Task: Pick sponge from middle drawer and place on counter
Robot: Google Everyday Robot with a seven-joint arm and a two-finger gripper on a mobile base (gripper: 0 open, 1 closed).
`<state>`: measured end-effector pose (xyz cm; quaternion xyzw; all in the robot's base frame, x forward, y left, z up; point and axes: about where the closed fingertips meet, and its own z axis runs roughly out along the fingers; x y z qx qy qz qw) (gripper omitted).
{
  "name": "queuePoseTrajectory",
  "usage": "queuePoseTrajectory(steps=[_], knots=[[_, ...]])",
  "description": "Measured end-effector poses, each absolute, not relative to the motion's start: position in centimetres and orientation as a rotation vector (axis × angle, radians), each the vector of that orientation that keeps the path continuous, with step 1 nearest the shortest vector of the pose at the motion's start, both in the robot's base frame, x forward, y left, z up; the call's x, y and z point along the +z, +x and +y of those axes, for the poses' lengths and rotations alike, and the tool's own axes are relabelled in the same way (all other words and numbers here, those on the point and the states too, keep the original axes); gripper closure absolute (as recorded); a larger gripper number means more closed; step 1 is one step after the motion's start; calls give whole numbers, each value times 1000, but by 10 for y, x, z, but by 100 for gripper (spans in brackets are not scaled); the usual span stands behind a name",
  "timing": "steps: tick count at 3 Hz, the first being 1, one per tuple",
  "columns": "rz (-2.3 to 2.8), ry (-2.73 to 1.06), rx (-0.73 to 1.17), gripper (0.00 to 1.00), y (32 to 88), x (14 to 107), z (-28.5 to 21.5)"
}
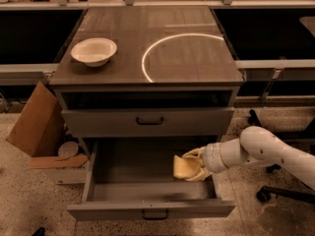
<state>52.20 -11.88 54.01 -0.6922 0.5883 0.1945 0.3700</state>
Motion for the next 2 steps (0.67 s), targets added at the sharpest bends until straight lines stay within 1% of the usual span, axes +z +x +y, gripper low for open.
queuePoseTrajectory(steps=[2], knots=[[1441, -1816, 338, 100, 515, 628, -139]])
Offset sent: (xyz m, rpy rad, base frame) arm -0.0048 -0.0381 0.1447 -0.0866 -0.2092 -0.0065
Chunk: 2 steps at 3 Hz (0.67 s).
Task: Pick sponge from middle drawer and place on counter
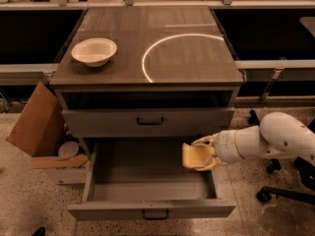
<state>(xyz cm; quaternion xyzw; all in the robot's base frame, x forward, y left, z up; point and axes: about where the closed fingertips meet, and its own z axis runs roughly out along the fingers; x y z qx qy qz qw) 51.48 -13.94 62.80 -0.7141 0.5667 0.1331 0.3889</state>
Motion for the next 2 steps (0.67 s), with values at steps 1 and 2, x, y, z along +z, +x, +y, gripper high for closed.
queuePoseTrajectory(steps=[1, 2], knots=[[1410, -1844, 263, 100, 518, 672, -144], [1410, -1844, 263, 100, 518, 672, -144]])
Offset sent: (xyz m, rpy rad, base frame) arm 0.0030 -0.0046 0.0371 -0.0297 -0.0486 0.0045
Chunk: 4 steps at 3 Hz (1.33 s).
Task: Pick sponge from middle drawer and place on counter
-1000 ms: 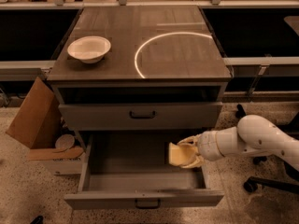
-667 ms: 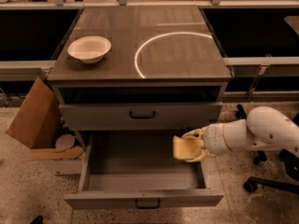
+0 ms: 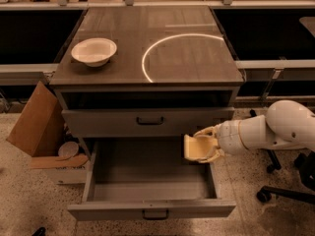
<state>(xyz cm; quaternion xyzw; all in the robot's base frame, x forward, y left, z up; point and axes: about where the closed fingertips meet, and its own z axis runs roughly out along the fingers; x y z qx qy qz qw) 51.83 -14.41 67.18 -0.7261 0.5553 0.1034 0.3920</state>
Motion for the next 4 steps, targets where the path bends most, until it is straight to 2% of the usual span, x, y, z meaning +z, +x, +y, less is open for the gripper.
queuePoseTrajectory(steps=[1, 4], knots=[[1391, -1801, 258, 100, 522, 690, -156], [1220, -1721, 136, 100, 561, 840, -213]])
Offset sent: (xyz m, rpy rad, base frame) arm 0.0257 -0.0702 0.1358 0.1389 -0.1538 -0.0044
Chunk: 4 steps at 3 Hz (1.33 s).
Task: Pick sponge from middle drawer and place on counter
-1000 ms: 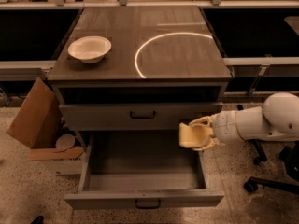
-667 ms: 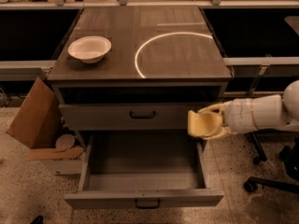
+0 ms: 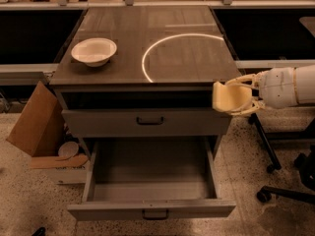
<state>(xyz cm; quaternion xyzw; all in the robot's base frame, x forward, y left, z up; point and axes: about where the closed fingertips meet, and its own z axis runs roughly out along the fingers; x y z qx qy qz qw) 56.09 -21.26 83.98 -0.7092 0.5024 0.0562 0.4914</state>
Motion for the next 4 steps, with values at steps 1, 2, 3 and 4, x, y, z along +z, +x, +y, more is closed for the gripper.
queuePoseTrajectory(steps=[1, 2, 3, 4], knots=[[1220, -1721, 136, 100, 561, 840, -213], [1181, -1700, 121, 100, 587, 874, -197], [1187, -1659, 109, 100, 633, 928, -151], [1187, -1660, 110, 100, 635, 928, -148]])
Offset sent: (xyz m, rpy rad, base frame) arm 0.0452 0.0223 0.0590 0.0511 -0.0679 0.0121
